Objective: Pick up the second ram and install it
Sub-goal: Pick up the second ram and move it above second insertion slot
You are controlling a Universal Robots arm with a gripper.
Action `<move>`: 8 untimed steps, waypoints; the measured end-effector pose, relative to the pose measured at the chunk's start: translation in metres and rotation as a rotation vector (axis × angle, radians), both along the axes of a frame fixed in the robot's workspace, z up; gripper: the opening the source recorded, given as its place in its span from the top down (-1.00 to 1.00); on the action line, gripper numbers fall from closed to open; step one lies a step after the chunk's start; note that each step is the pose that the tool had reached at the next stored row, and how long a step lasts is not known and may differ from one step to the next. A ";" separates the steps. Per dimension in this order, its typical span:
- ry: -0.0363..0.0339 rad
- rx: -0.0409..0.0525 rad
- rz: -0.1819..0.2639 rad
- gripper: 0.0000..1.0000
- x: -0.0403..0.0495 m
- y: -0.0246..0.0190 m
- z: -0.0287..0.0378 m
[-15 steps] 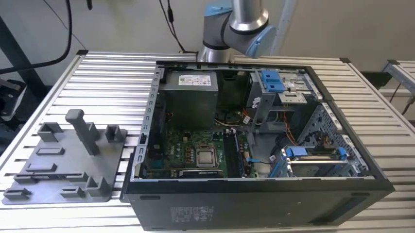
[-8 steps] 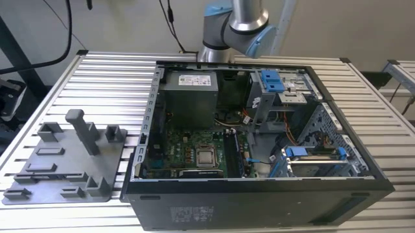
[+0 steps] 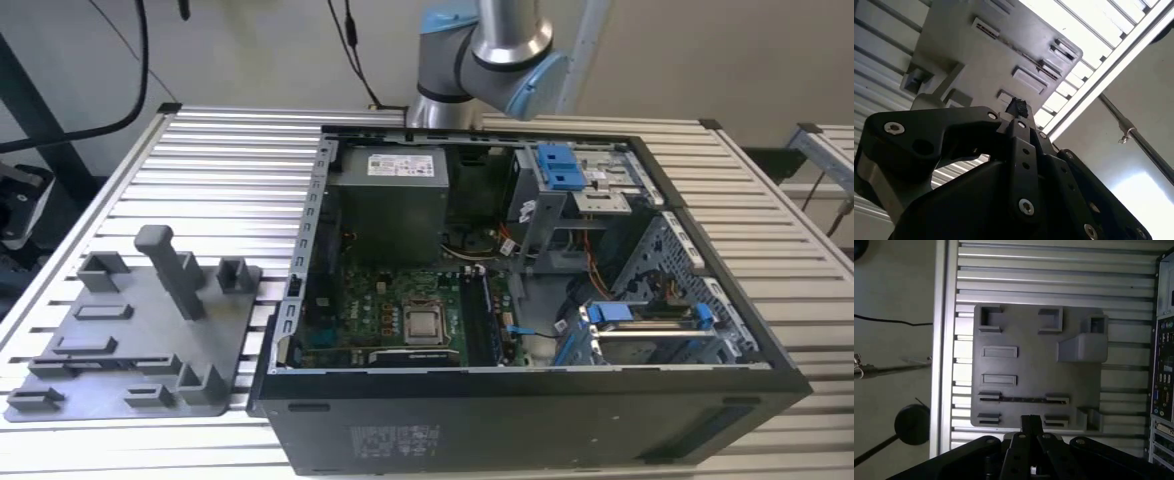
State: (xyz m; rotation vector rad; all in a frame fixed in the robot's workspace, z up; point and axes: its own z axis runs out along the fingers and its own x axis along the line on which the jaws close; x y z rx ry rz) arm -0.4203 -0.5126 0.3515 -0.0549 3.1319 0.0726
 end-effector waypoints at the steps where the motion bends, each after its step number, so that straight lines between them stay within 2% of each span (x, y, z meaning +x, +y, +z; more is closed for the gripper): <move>1: 0.0002 -0.0002 0.007 0.79 0.0000 0.0000 0.0001; 8: 0.0005 -0.0030 0.082 0.79 0.0001 0.0001 0.0001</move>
